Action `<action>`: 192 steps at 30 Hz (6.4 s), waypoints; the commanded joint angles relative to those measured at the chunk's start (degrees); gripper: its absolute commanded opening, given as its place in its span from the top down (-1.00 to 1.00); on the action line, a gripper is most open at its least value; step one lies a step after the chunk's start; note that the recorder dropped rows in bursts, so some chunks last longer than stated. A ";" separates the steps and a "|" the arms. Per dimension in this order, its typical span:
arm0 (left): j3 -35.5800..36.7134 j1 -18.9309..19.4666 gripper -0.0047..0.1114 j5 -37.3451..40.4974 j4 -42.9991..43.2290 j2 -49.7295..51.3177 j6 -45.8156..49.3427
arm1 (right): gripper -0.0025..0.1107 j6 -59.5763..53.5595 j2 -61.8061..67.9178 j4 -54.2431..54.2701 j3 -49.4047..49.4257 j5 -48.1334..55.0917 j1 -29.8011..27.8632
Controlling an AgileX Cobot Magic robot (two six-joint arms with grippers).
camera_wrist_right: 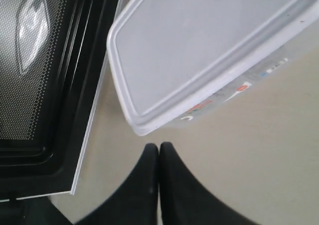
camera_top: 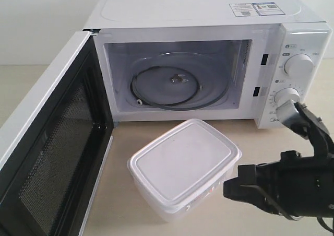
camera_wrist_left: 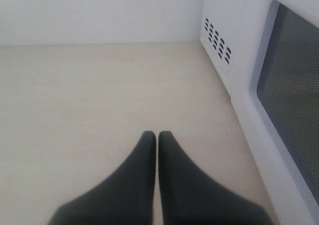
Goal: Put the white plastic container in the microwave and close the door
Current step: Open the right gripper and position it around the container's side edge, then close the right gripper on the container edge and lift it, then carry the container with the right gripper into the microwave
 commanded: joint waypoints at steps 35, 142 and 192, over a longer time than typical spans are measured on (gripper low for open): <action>0.19 -0.34 0.85 -0.07 -0.39 -0.10 -0.23 | -0.06 3.06 19.11 5.17 -6.30 -1.63 -4.73; 0.19 -0.34 0.85 -0.07 -0.39 -0.10 -0.23 | 0.96 28.21 -6.07 0.97 -3.21 -31.01 13.60; 0.19 -0.34 0.85 -0.07 -0.39 -0.10 -0.23 | 0.96 96.68 7.99 -31.49 -1.89 -78.90 44.99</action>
